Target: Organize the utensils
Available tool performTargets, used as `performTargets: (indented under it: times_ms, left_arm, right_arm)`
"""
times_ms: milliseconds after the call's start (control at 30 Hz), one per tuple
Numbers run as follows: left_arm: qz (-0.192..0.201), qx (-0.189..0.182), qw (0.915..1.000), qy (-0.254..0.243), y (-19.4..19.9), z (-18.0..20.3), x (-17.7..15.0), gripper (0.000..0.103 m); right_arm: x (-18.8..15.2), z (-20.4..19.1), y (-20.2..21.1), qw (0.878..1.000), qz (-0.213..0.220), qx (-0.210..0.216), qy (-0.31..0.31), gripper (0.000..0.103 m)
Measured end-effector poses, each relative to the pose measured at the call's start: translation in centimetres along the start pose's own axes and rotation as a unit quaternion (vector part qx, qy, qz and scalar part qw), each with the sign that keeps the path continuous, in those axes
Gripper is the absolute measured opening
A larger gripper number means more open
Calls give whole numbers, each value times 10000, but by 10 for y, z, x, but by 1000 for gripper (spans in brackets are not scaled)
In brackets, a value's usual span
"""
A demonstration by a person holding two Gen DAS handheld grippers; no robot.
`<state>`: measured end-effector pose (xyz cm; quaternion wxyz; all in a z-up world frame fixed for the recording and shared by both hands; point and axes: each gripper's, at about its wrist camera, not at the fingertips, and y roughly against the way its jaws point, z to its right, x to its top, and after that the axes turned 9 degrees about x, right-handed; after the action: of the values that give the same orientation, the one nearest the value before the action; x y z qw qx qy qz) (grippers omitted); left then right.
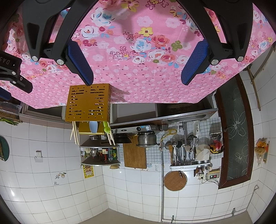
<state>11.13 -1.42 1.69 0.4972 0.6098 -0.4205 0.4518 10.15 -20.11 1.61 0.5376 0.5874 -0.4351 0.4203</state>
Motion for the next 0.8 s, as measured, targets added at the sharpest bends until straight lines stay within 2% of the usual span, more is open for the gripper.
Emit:
performTargets:
  times_ms: [800]
  left_arm:
    - [59, -21, 10000, -17, 3, 1, 5, 98]
  right_arm:
    - [0, -1, 0, 10000, 0, -1, 5, 99]
